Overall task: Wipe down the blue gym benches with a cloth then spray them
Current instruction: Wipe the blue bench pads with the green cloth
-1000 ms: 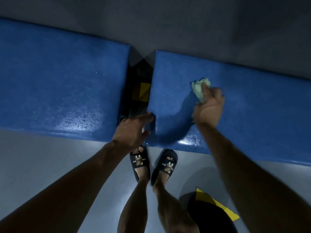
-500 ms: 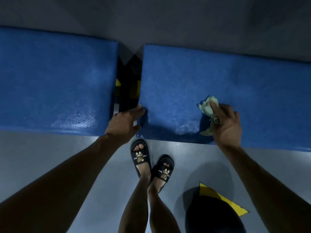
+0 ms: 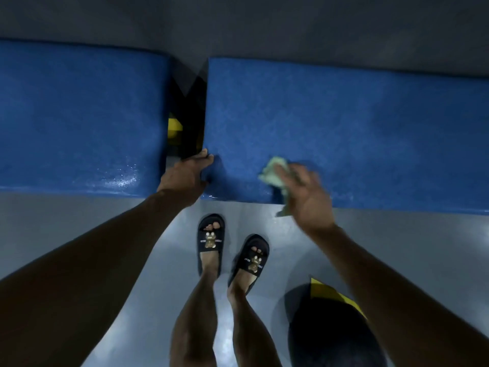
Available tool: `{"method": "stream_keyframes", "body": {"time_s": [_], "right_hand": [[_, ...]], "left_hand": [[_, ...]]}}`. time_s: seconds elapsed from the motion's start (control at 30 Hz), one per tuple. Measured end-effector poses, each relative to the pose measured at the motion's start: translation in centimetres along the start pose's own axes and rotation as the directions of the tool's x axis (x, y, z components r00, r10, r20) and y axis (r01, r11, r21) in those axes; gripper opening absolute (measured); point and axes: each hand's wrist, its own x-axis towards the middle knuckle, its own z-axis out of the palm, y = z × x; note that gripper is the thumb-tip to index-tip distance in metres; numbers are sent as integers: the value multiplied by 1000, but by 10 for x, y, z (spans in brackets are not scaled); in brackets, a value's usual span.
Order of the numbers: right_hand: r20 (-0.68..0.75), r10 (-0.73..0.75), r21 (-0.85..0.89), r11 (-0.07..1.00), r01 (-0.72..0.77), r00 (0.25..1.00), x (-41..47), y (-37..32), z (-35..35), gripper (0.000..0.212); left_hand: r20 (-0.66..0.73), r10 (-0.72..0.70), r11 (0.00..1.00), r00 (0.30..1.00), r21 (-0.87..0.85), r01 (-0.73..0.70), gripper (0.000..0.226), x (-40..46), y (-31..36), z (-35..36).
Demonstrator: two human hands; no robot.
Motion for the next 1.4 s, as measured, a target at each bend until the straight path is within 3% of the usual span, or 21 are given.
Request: {"method": "stream_keyframes", "body": {"time_s": [0.1,0.23,0.33,0.4,0.47,0.53,0.67,0.7,0.77,0.87,0.97,1.03,1.13,1.23,1.3,1.4], "right_hand": [[-104,292,2,956,-293,951,-21,55,-28,64],[-181,462,-17,881,-472,869,-20,48,-21,64],[-215,606,301,787,-539,766,-3,-10,16,53],[-210,534,422,805,-417,819,4,-66,42,51],[-130,379,387,870,-305,916,16,-119,60,69],[-30,284,349,901,-256,958,26,-153,64,86],[48,124,193,972,-131,991,24,-129,45,96],[43,132,127,982,-136,990,17,-110,39,95],[-33,286,71,956,-283,958,1,-78,21,84],[-141,547,137,836,-531,825,-8,-66,12,65],[-130,686,233,723,-651,716,5,-101,32,76],[-100,691,332,701,-631,716,14,-138,53,85],[-41,582,371,764,-529,812,25,-187,76,79],[114,294,231,921,-313,949,32,-200,76,79],[222,74,60,994,-89,972,40,-186,63,88],[221,-203,-144,961,238,954,65,-154,37,57]], "left_hand": [[-4,-9,1000,1000,18,9,66,-1,1,2],[-8,33,995,999,90,-33,67,2,-2,5],[12,47,996,999,75,-48,69,6,-10,6],[21,79,994,997,73,-80,69,8,-15,5],[4,134,985,991,105,-134,66,9,-19,1],[14,161,980,987,116,-162,70,7,-22,-1],[80,174,982,982,55,-178,83,10,-31,-9],[100,181,982,978,37,-186,84,10,-33,-11],[122,203,978,972,13,-206,84,11,-36,-15],[120,259,966,958,-25,-258,84,14,-43,-19],[110,257,959,960,-150,-239,83,17,-48,-23],[58,198,963,978,-196,-184,78,19,-47,-30],[6,105,959,994,-265,-100,74,20,-45,-42],[16,67,934,998,-352,-57,73,20,-48,-51],[8,73,922,997,-382,-65,74,21,-54,-57],[-37,101,918,994,-381,-108,76,25,-65,-64]]}}
